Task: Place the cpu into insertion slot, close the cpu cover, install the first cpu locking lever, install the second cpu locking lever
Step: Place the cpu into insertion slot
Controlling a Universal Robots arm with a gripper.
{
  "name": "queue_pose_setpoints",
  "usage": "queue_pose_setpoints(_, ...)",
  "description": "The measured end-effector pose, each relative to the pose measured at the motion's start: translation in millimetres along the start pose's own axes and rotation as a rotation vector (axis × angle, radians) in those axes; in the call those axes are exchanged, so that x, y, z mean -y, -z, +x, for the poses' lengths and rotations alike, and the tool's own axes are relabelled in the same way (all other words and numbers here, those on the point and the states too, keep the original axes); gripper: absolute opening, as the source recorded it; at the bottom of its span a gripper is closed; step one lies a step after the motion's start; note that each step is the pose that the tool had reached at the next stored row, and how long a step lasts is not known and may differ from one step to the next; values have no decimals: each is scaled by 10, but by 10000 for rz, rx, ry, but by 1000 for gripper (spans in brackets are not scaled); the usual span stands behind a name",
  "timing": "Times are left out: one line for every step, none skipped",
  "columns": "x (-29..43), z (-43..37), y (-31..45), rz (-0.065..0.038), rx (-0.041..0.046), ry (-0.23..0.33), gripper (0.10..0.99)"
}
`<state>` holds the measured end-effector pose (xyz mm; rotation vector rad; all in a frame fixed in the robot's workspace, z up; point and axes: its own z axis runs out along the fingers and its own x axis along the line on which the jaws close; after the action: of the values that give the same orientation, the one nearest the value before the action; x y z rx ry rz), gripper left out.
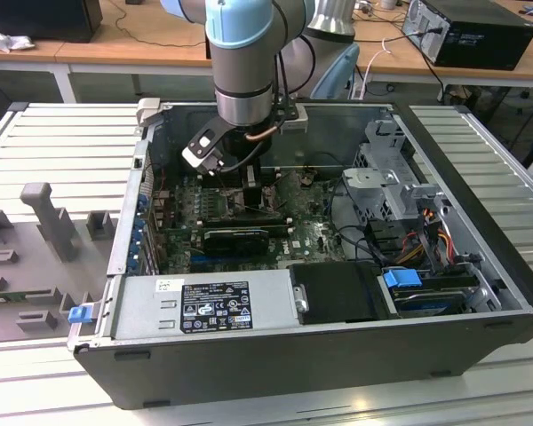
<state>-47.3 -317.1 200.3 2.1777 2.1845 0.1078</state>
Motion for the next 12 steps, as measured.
queue_pose_setpoints(-5,0,-1,0,0,-1,529)
queue_pose_setpoints(-9,0,-1,4,0,-3,529)
queue_pose_setpoints(-14,0,-1,4,0,-8,529)
queue_pose_setpoints(-16,0,-2,1,2,-9,529)
queue_pose_setpoints(-16,0,-3,0,3,-8,529)
queue_pose_setpoints(-17,0,-4,1,2,-7,529)
queue_pose_setpoints(-17,0,-4,0,2,-7,529)
queue_pose_setpoints(-16,0,-4,0,1,-7,529)
queue_pose_setpoints(-17,0,-4,0,1,-7,529)
queue_pose_setpoints(-18,0,-5,-6,0,-6,529)
queue_pose_setpoints(-17,0,-5,-2,-1,-6,541)
queue_pose_setpoints(-17,0,-5,-1,-1,-6,541)
